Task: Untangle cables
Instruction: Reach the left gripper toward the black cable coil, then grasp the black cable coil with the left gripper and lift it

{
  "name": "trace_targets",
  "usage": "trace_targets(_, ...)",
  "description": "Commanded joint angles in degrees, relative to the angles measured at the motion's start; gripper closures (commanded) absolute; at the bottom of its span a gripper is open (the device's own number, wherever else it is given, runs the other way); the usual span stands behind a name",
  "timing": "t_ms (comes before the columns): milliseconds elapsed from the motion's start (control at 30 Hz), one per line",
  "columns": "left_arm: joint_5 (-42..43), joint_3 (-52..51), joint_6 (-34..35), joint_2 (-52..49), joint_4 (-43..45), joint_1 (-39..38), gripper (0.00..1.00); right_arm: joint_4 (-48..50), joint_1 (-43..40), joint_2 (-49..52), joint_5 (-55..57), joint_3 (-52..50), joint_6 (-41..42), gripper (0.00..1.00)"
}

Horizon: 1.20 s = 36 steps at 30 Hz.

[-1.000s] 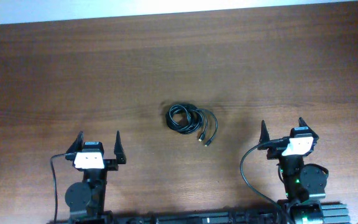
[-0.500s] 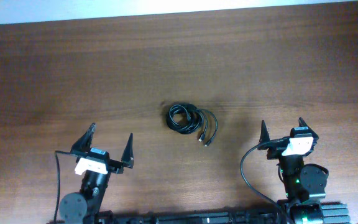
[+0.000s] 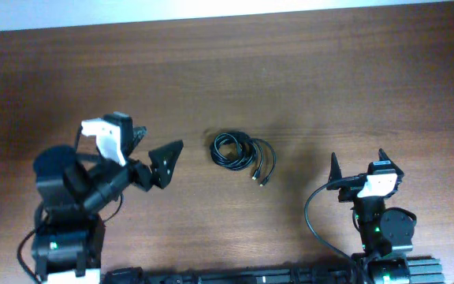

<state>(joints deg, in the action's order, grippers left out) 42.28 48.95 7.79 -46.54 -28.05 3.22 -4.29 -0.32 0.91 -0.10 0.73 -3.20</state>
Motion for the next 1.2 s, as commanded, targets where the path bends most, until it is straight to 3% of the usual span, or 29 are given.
trace_targets(0, 4.48, 1.97, 0.59, -4.46, -3.34, -0.24, 0.01, -0.20, 0.26, -0.50, 0.09, -0.42, 0.02, 0.01)
trace_targets(100, 3.82, 1.95, 3.30, -11.21, 6.01, -0.31, 0.01, -0.20, 0.26, -0.50, 0.09, -0.42, 0.02, 0.01)
trace_targets(133, -2.80, 1.95, 10.38, -15.87, 9.68, -2.01, 0.01, -0.22, 0.26, -0.50, 0.09, -0.42, 0.02, 0.01)
trace_targets(167, -8.15, 1.95, 13.16, -18.71, 10.84, -4.37, 0.02, -0.22, 0.26, -0.50, 0.09, -0.42, 0.02, 0.01)
trace_targets(300, -33.83, 1.97, 21.51, -32.85, 12.41, -19.15, 0.27, -0.22, 0.26, -0.50, 0.09, -0.42, 0.02, 0.01)
trace_targets(333, -35.56, 1.97, 21.51, -37.55, 13.94, -22.27, 0.31, -0.22, 0.26, -0.50, 0.09, -0.42, 0.02, 0.01)
trace_targets(367, -35.71, 1.97, 21.51, -40.19, 13.99, -23.69, 0.37, -0.20, 0.26, -0.50, 0.09, -0.42, 0.02, 0.01)
trace_targets(467, -33.22, 1.97, 21.53, -47.67, 13.86, -27.34, 0.36, -0.20, 0.26, -0.50, 0.09, -0.42, 0.02, 0.01)
trace_targets(533, -32.39, 1.95, 23.08, -50.05, 12.37, -28.30, 0.43, -0.20, 0.26, -0.50, 0.09, -0.42, 0.02, 0.01)
trace_targets(600, -30.27, 1.97, 23.69, -52.87, 9.73, -29.77, 0.37, -0.20, 0.26, -0.50, 0.09, -0.42, 0.02, 0.01)
trace_targets(667, -29.57, 1.99, 23.69, -53.20, 8.96, -29.81, 0.39, -0.22, 0.26, -0.50, 0.09, -0.42, 0.02, 0.01)
trace_targets(700, -27.98, 2.01, 23.69, -53.20, 7.26, -29.81, 0.33, -0.22, 0.26, -0.50, 0.09, -0.42, 0.02, 0.01)
trace_targets(767, -26.58, 2.01, 23.69, -53.20, 3.28, -29.86, 0.30, -0.20, 0.26, -0.50, 0.09, -0.42, 0.02, 0.01)
trace_targets(800, -27.26, 2.01, 23.71, -53.44, 2.01, -29.86, 0.36, -0.22, 0.26, -0.50, 0.09, -0.42, 0.02, 0.01)
trace_targets(867, -28.59, 2.01, 25.00, -53.86, 2.43, -29.86, 0.64, -0.20, 0.26, -0.50, 0.09, -0.42, 0.02, 0.01)
trace_targets(900, -29.22, 2.01, 25.31, -53.83, 2.38, -29.79, 1.00, -0.22, 0.26, -0.50, 0.09, -0.42, 0.02, 0.01)
trace_targets(967, -35.58, 3.80, 23.45, -53.37, -4.59, -28.04, 1.00, -0.20, 0.26, -0.50, 0.09, -0.42, 0.02, 0.01)
trace_targets(1033, -47.95, 10.56, 21.68, -51.06, -21.77, -24.44, 1.00, -0.20, 0.26, -0.50, 0.09, -0.42, 0.02, 0.01)
trace_targets(1167, -51.15, 14.53, 17.29, -46.12, -30.03, -22.93, 1.00, -0.20, 0.26, -0.50, 0.09, -0.42, 0.02, 0.01)
